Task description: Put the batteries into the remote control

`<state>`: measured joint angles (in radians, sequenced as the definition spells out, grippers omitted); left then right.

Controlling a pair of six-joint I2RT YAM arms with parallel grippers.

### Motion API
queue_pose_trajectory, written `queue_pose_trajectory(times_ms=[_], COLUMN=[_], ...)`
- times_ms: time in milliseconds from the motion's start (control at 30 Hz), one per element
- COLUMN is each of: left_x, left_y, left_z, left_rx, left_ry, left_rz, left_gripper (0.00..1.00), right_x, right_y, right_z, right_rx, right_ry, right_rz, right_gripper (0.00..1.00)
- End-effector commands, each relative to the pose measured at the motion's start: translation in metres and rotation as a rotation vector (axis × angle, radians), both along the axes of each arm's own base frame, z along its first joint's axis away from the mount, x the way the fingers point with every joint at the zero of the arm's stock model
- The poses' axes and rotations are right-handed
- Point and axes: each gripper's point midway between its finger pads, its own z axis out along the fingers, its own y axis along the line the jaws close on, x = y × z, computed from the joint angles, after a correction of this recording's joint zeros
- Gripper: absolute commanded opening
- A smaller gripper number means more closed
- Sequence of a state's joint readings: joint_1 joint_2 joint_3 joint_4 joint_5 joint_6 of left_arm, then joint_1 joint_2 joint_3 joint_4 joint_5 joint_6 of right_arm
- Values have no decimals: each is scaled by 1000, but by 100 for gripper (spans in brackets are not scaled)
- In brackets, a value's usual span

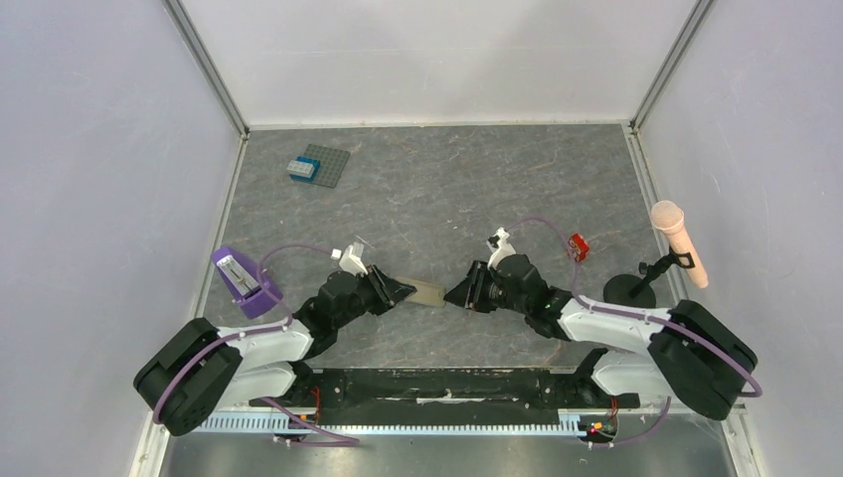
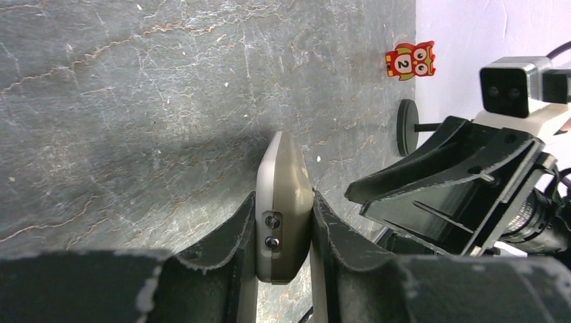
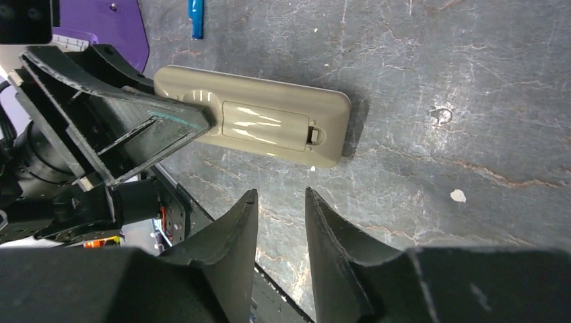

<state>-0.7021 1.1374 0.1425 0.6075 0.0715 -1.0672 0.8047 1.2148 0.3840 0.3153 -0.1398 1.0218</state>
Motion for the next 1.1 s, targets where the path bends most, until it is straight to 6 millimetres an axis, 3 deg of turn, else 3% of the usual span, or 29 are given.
queue_pose_trajectory(times_ms=[0, 200, 467, 800, 1067], left_x=[2, -3, -5, -7, -8], left_y=[8, 11, 13, 21, 22], left_z=[-9, -20, -33, -45, -49], left_rx=[38, 93, 151, 192, 207], left_ry=[-28, 10, 70, 116, 123], left_rz=[23, 7, 7, 34, 31], left_gripper=[2, 2, 2, 2, 2], right_x=[11, 19, 27, 40, 36], right_y=[16, 24, 38, 30, 29], right_z=[11, 2, 2, -6, -20], right_rx=[59, 41, 69, 6, -16], right_ry=[-41, -39, -40, -64, -34], right_rz=[-1, 2, 18, -14, -4], right_gripper=[34, 36, 25, 32, 33])
